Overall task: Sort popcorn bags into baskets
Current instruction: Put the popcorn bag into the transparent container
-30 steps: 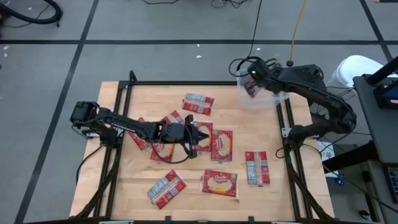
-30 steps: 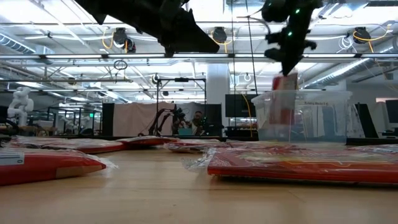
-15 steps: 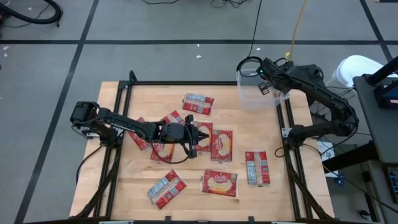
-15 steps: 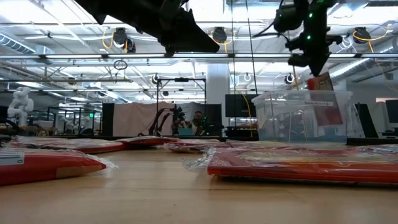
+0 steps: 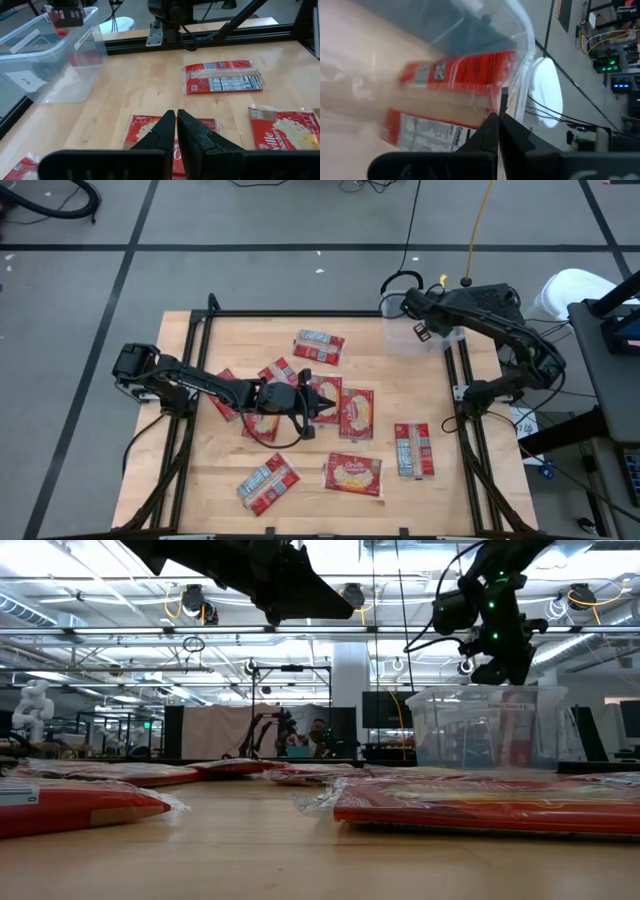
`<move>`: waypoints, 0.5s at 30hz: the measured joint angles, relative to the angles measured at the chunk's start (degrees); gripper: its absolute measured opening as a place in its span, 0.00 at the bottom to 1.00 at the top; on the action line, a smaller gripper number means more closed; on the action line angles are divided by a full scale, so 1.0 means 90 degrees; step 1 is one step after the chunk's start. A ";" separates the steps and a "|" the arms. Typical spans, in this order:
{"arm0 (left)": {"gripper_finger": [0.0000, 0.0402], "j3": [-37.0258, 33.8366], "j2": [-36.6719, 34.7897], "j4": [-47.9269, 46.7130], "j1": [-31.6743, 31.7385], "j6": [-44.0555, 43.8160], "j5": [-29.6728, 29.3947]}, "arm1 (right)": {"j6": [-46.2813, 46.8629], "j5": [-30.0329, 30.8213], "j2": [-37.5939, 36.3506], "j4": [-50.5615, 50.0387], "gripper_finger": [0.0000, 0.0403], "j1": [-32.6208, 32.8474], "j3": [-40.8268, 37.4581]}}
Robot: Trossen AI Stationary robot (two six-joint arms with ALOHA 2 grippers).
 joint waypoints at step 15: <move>0.06 0.0000 0.0000 -0.0002 -0.0025 -0.0047 0.0000 | -0.0042 -0.0407 -0.0067 0.0522 0.00 0.0049 -0.0491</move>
